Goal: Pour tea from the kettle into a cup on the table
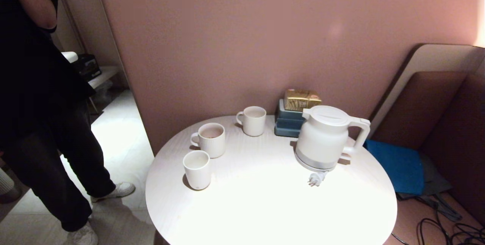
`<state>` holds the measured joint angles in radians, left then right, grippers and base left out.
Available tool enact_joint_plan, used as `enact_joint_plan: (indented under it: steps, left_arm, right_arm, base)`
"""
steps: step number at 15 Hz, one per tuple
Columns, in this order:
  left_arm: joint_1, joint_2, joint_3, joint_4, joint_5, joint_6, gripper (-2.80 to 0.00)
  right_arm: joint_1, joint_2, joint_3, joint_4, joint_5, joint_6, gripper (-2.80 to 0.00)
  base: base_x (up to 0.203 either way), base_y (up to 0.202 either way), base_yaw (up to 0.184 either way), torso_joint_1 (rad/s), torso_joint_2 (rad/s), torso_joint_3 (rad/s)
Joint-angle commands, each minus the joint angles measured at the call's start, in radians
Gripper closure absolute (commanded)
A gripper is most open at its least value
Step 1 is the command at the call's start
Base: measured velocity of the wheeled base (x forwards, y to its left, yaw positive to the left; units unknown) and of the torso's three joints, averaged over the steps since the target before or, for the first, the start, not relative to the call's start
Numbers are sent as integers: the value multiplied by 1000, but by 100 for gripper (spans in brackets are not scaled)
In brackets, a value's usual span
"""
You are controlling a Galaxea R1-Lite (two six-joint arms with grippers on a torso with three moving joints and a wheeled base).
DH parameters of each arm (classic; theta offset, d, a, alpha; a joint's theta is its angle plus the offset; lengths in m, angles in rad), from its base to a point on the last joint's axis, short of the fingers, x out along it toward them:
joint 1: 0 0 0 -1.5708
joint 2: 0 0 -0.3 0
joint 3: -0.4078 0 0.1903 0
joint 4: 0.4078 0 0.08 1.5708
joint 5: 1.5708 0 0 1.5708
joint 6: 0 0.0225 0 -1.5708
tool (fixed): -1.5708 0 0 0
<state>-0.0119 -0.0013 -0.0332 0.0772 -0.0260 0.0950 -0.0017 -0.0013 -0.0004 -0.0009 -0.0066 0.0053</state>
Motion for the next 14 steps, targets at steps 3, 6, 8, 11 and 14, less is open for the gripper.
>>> enact_joint_plan:
  steps: [3,6,8,11,14]
  left_arm:
    - [0,1,3,-2,-2,-38,0]
    - [0,1,4,-2,-2,-34,0]
    - [0,1,4,-2,0,-35,0]
    - [0,3,4,-2,0,-35,0]
    - [0,1,4,-4,0,-34,0]
  right_arm:
    - [0,1,-1,-1,-1,-1,0]
    - [0,1,-1,-1,-1,1,0]
    - [0,1,-1,-1,-1,1,0]
    - [0,1,-1,-1,-1,1,0]
    - [0,1,0,-1,-1,-1,0]
  base:
    - [0,0,0,0,0,0]
    - [0,0,0,0,0,0]
    - [0,0,0,0,0,0]
    - [0,0,0,0,0,0]
    - [0,0,0,0,0,0]
